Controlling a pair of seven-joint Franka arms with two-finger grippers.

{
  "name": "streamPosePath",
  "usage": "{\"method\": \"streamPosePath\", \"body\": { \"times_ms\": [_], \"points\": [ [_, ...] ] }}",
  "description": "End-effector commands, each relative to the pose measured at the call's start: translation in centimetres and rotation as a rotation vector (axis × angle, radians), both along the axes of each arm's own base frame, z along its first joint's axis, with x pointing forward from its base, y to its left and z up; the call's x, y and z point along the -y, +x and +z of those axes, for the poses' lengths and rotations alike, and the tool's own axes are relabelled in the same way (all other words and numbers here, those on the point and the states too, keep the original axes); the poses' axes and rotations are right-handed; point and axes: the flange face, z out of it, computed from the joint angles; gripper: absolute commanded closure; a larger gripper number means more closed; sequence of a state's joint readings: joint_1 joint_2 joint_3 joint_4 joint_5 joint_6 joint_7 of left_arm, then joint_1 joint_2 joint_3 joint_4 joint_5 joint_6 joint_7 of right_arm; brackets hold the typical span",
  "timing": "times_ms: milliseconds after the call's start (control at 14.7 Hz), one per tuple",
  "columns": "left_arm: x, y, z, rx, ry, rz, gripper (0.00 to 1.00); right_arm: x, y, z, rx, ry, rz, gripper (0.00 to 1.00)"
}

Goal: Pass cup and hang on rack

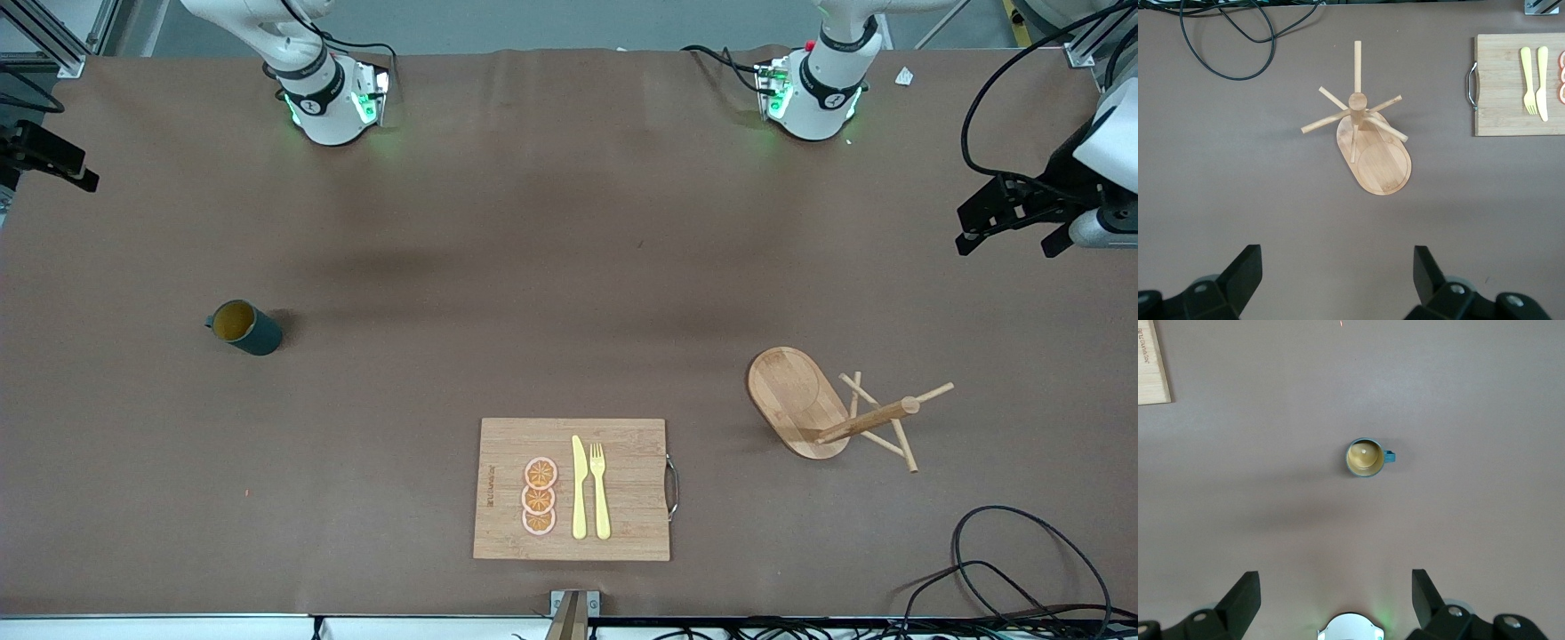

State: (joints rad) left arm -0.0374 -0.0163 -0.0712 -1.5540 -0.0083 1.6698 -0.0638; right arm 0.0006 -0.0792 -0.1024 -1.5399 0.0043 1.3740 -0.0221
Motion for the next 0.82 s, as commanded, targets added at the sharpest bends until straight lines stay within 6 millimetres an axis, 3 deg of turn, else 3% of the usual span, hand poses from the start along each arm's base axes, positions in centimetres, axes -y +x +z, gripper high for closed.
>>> {"method": "streamPosePath", "body": {
  "times_ms": [0,408,543,747],
  "points": [
    [-0.2,0.2,0.2,0.009,0.012,-0.021,0.0,0.0,-0.4,0.4,0.005,0.011,0.003,0.0],
    [-0.2,0.2,0.3,0.012,0.01,-0.022,0.0,0.2,-0.4,0.6,0.01,0.012,-0.006,0.0],
    [-0.1,0.2,0.3,0.012,0.009,-0.016,0.0,0.3,-0.5,1.8,0.032,0.008,-0.009,0.0],
    [-0.4,0.2,0.2,0.007,0.009,-0.005,0.0,1.1,-0.1,1.3,0.03,-0.003,-0.012,0.0]
  ]
}}
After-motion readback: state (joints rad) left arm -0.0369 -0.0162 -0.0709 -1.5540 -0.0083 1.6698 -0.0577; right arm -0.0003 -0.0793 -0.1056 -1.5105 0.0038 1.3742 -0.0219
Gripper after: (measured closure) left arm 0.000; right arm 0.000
